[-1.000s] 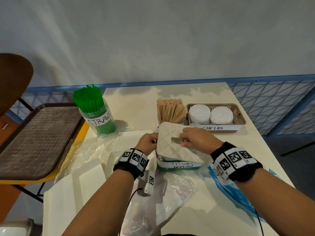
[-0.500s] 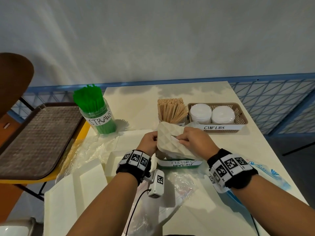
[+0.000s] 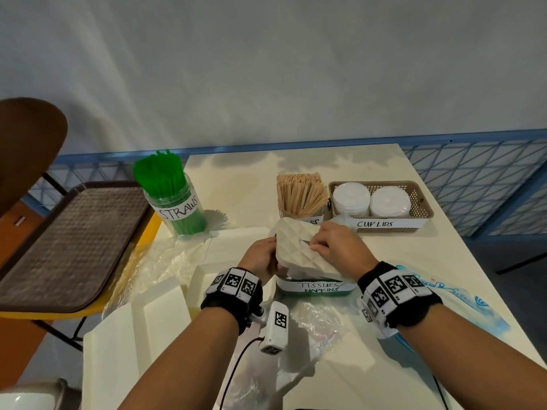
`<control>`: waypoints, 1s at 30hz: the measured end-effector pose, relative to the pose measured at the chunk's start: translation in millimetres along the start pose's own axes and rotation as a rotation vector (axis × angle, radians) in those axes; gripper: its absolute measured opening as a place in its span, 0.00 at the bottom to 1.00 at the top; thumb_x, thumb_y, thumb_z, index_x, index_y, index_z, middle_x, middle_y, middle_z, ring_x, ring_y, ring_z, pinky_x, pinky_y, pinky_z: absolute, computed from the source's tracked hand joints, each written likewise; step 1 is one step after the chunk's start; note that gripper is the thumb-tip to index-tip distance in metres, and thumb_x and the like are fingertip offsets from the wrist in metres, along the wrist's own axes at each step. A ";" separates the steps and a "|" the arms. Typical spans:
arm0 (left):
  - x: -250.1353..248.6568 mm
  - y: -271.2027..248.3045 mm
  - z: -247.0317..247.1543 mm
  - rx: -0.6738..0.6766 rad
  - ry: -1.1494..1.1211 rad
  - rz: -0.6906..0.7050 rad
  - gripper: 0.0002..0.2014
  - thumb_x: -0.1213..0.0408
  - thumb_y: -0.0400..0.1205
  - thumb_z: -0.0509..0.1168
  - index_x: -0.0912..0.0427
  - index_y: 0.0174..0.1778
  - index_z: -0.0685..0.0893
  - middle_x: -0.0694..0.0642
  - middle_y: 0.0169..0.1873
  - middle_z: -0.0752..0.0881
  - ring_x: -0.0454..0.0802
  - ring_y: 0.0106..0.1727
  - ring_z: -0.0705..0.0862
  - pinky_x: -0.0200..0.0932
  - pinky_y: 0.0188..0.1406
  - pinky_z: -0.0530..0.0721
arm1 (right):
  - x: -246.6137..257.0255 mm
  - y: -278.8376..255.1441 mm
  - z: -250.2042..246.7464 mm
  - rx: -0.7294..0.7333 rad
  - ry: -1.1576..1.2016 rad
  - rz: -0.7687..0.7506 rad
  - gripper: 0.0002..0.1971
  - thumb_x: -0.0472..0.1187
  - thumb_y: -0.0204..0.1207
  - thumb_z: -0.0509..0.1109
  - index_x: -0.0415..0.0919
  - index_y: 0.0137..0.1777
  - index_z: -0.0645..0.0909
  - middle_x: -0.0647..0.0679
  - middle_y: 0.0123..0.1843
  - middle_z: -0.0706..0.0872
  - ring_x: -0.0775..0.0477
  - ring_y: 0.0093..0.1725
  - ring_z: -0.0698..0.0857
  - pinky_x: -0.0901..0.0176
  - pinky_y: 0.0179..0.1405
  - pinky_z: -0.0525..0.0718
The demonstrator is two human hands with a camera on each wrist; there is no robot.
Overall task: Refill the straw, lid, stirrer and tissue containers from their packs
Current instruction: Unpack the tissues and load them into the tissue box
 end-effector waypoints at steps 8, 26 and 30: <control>-11.0 -10.3 10.7 0.115 -0.056 -0.079 0.21 0.50 0.85 0.55 0.65 0.51 0.84 0.58 0.36 0.90 0.50 0.32 0.88 0.37 0.26 0.85 | -4.0 0.8 -2.4 -0.072 0.000 0.000 0.08 0.44 0.77 0.70 0.42 0.46 0.89 0.51 0.43 0.80 0.56 0.41 0.75 0.66 0.40 0.68; 0.8 -14.8 21.8 -0.193 1.311 0.586 0.29 0.62 0.75 0.70 0.49 0.73 0.72 0.62 0.79 0.56 0.62 0.78 0.56 0.52 0.75 0.64 | 0.4 2.3 15.2 -0.063 -0.066 -0.202 0.07 0.40 0.83 0.59 0.46 0.58 0.74 0.50 0.50 0.78 0.47 0.42 0.80 0.53 0.38 0.80; 0.0 -3.0 24.7 -0.121 1.274 0.627 0.12 0.70 0.74 0.67 0.65 0.52 0.86 0.60 0.68 0.74 0.58 0.72 0.67 0.47 0.70 0.72 | -6.0 0.3 14.1 -0.060 0.067 -0.086 0.03 0.45 0.82 0.61 0.47 0.49 0.73 0.54 0.42 0.77 0.52 0.39 0.76 0.65 0.32 0.70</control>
Point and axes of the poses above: each hand's wrist, its own y-axis towards the middle knuckle, its own z-axis out of the palm, x = y × z, the point moved 1 cm from there along y, towards the middle knuckle
